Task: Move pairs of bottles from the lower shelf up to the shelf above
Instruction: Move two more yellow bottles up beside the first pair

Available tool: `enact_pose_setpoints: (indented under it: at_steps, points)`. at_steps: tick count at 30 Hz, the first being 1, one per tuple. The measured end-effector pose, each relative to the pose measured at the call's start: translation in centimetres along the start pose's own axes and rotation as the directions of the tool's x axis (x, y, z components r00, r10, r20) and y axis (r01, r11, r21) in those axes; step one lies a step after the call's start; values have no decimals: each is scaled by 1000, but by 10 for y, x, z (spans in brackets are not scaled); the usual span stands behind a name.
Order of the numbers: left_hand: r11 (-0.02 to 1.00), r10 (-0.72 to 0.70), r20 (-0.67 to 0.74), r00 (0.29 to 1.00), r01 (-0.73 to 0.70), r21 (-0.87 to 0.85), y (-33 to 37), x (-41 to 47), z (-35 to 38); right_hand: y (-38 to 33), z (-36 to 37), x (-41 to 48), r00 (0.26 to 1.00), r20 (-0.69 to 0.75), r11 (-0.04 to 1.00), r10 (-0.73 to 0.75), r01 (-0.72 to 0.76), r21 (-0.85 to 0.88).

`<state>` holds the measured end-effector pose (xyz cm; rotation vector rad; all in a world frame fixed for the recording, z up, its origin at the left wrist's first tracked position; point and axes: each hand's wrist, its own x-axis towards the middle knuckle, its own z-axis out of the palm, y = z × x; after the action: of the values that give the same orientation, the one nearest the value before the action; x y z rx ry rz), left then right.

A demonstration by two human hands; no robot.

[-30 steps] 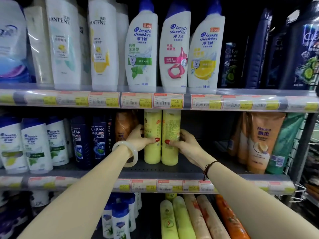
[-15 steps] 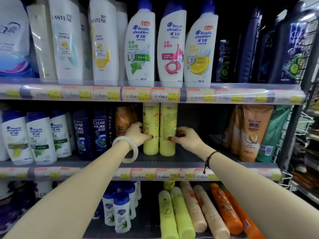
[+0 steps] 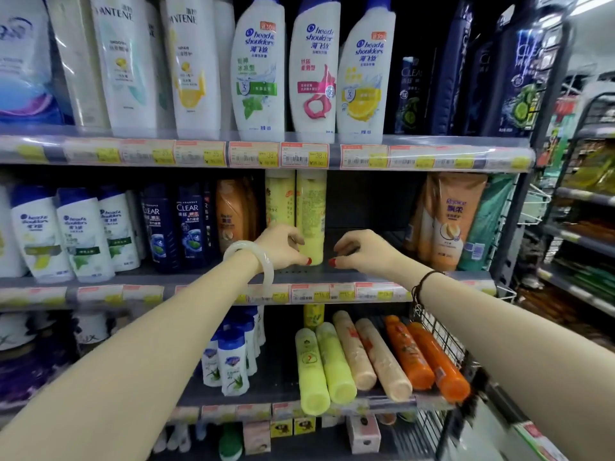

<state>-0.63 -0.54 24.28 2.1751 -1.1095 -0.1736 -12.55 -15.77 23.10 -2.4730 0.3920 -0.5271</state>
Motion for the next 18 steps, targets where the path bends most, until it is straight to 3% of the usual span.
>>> enact_pose_setpoints:
  at_steps: [11, 14, 18]
  points:
    - [995, -19, 223, 975, -3, 99, 9, -28, 50, 13, 11, -54, 978, 154, 966, 137, -98, -241]
    - [990, -79, 326, 942, 34, 140, -8, -34, 75, 28, 30, -69, 953, 244, 952, 178, -104, -288]
    - [978, -174, 353, 919, 119, 171, -41, -39, 106, 55, 56, -77, 918, 318, 946, 237, -145, -289]
